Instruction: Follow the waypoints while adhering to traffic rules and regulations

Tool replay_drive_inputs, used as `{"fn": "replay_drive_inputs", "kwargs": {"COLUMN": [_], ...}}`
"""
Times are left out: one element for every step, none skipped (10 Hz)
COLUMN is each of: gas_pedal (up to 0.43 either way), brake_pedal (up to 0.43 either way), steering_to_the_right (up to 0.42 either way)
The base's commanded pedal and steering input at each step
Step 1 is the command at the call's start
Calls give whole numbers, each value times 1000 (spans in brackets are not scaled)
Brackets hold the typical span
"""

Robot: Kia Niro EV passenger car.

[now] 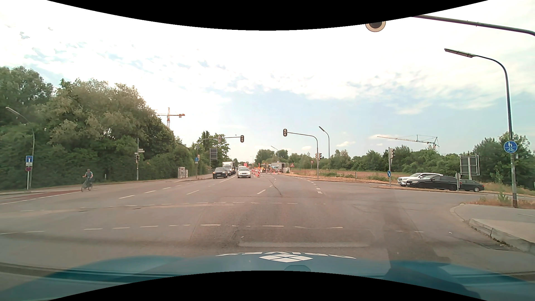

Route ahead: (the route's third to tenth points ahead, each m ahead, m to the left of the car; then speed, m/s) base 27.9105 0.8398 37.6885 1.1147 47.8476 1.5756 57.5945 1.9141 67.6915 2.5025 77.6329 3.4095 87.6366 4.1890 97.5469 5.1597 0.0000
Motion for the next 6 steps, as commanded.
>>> {"fn": "replay_drive_inputs", "kwargs": {"gas_pedal": [0, 0, 0, 0, 0, 0], "brake_pedal": [268, 262, 268, 268, 268, 262], "steering_to_the_right": [14, 14, 14, 14, 14, 14]}}
